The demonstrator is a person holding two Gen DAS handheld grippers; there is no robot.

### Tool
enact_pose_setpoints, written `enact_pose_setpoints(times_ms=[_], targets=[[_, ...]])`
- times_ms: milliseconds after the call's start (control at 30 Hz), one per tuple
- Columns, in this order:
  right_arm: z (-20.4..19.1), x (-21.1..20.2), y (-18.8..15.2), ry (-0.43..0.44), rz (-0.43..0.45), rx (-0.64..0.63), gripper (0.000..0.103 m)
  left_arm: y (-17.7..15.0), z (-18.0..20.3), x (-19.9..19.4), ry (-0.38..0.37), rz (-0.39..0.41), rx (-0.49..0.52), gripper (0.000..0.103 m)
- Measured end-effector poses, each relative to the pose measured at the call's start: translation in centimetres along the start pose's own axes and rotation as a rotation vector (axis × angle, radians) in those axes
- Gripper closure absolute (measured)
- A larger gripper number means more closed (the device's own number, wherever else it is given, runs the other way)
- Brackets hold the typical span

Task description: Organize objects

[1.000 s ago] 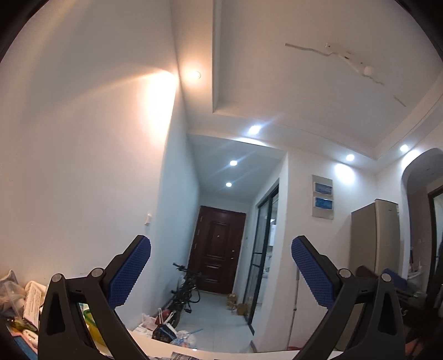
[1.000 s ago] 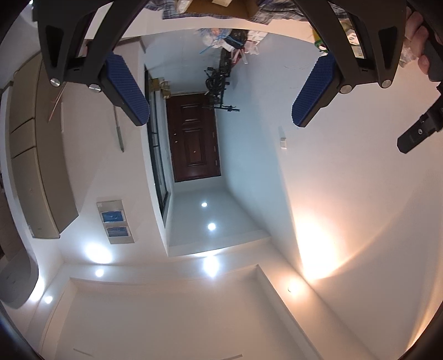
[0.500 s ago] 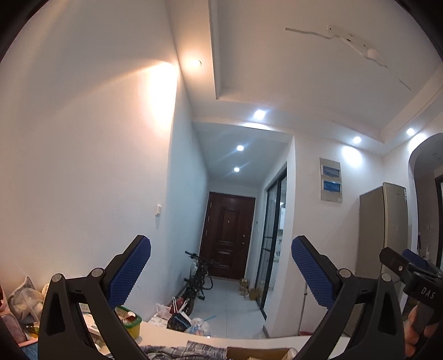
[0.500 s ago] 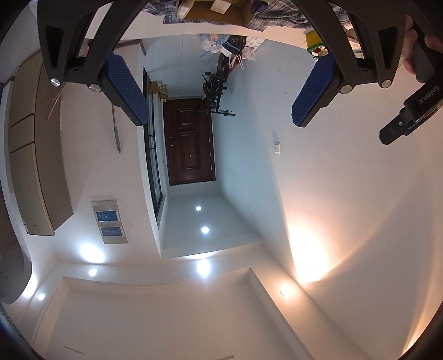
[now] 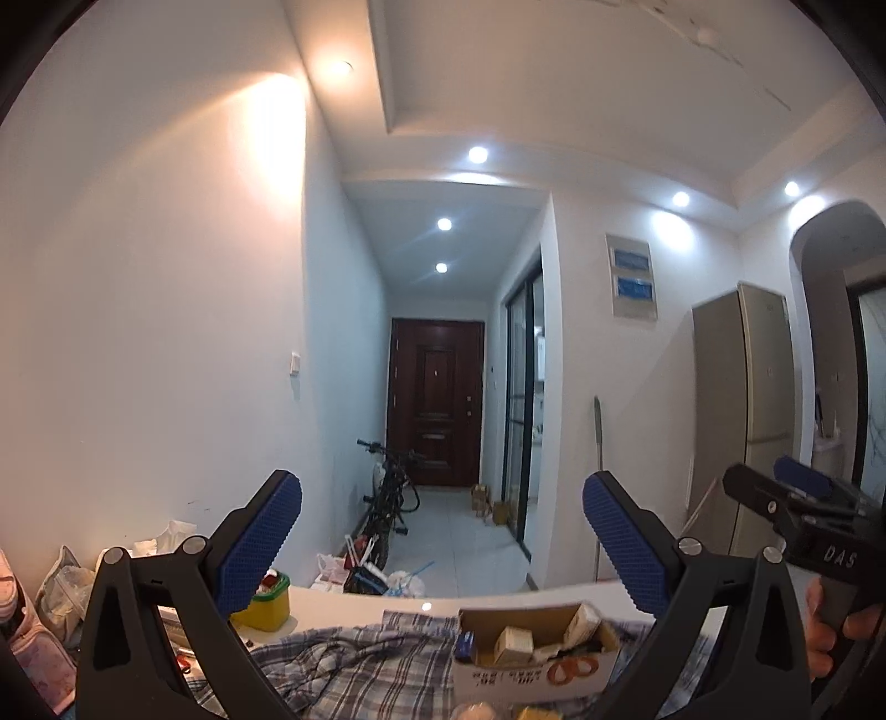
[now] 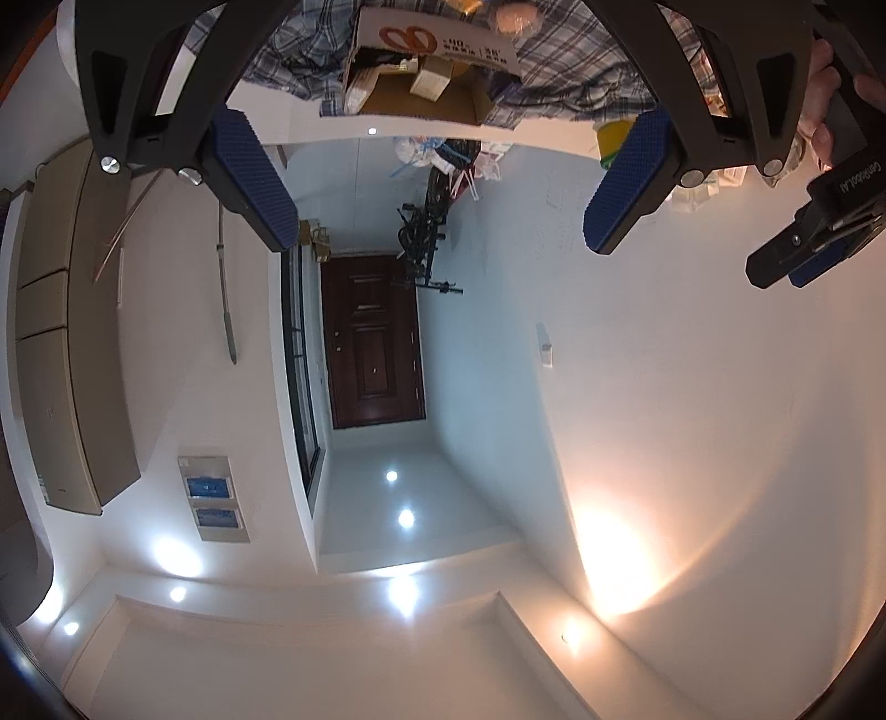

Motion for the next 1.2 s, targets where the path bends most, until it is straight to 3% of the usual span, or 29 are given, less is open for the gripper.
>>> enact_pose_setpoints(times_ms=[133, 233, 567, 767, 967, 1133, 1200], targets=[[-0.5, 1.7, -3.8, -0.013, -0.074, 0.0, 0.0, -2.7, -0.9, 1.5, 0.033, -0.064, -0.045, 0.0], [-0.9, 3.4, -6.7, -0.034, -0.123, -0.019, 0.0, -4.6, -0.7, 2.8, -0.008, -0.124, -0.096, 0.0], [2.9, 7.2, -12.7, -0.096, -0.286, -0.039, 0.0, -12.8, 1.5, 6.4, -0.063, -0.314, 0.056, 0.0], [4.3, 8.3, -14.8, -0.111, -0.324, 0.004, 0.0, -16.9, 0.7, 8.4, -0.053, -0.401, 0.011, 0.0], [4.1, 10.1, -18.6, -0.076, -0.432, 0.005, 0.0, -22.5, 0.1, 10.4, -0.042, -0.512, -0.019, 0.0], [3.5, 11.1, -23.5, -0.022, -0.584, 0.014, 0.0, -28.7, 0.4, 11.9, -0.073, -0.698, -0.031, 0.0], [3.3, 11.3, -25.3, 0.008, -0.648, 0.056, 0.0, -30.0, 0.2, 12.3, -0.073, -0.744, -0.056, 0.006]])
Point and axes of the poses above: each gripper's, at about its wrist camera, not at the fingertips, and x roughly the way its jaws point, z to its right, y to its top, the point moved 8 cm from there along x, roughly the way its jaws point, and after that the axes turned 3 degrees about z, right-handed, at the moved point
